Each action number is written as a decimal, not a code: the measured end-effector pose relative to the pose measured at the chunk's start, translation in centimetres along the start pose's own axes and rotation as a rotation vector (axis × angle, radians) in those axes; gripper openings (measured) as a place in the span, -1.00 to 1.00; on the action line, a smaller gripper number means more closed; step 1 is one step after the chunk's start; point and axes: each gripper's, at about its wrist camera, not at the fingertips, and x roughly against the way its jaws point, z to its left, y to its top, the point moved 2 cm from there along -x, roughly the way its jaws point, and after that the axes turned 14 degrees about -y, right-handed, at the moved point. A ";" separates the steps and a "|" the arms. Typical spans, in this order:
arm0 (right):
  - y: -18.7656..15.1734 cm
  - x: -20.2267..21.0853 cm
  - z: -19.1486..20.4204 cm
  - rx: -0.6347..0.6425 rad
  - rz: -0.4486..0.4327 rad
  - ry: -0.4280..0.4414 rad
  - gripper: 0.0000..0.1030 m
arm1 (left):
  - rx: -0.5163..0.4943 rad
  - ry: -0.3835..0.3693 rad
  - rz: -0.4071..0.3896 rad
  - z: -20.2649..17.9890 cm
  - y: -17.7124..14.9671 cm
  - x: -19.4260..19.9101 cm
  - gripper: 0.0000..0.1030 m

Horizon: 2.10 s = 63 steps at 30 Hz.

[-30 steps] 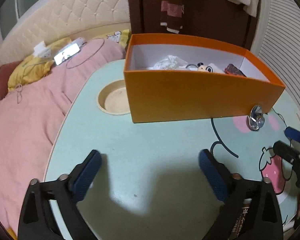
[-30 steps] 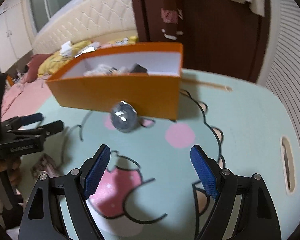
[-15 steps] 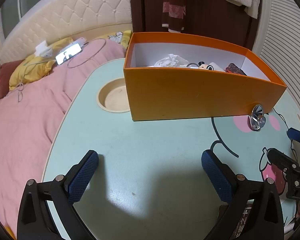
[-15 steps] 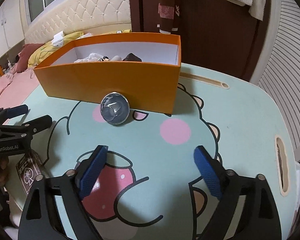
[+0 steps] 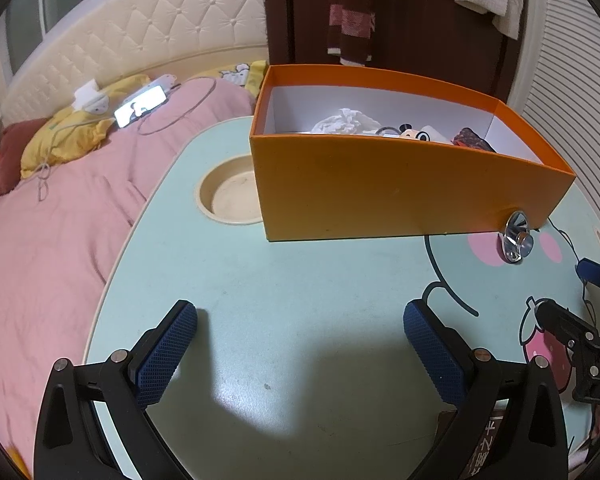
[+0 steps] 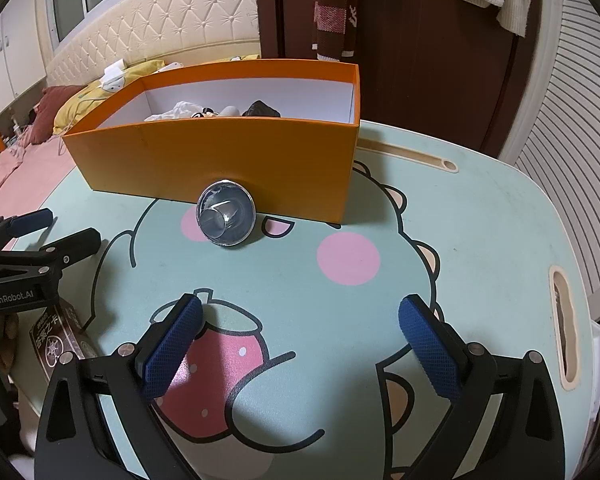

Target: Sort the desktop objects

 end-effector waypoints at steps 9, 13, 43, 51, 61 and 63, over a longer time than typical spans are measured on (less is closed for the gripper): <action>0.0 0.0 -0.2 -0.010 0.006 0.012 0.92 | -0.035 -0.032 -0.015 -0.9 -0.8 1.8 1.00; 0.0 0.1 -0.3 -0.019 0.004 0.021 0.92 | -0.019 -0.118 -0.104 -0.8 -1.7 5.6 0.99; 0.5 0.1 -0.4 -0.034 0.007 0.046 0.92 | -0.124 -0.141 -0.081 -4.1 -4.3 4.5 0.07; 1.9 -0.2 0.6 -0.040 0.017 0.087 0.92 | -0.047 -0.102 -0.067 -1.7 -4.6 4.1 0.07; 3.8 -1.3 3.9 0.037 0.046 0.056 0.92 | -0.072 -0.065 -0.075 -0.9 -3.3 3.2 0.07; 4.1 -1.6 4.2 0.041 0.058 0.051 0.92 | -0.072 -0.065 -0.076 -0.7 -3.2 3.2 0.07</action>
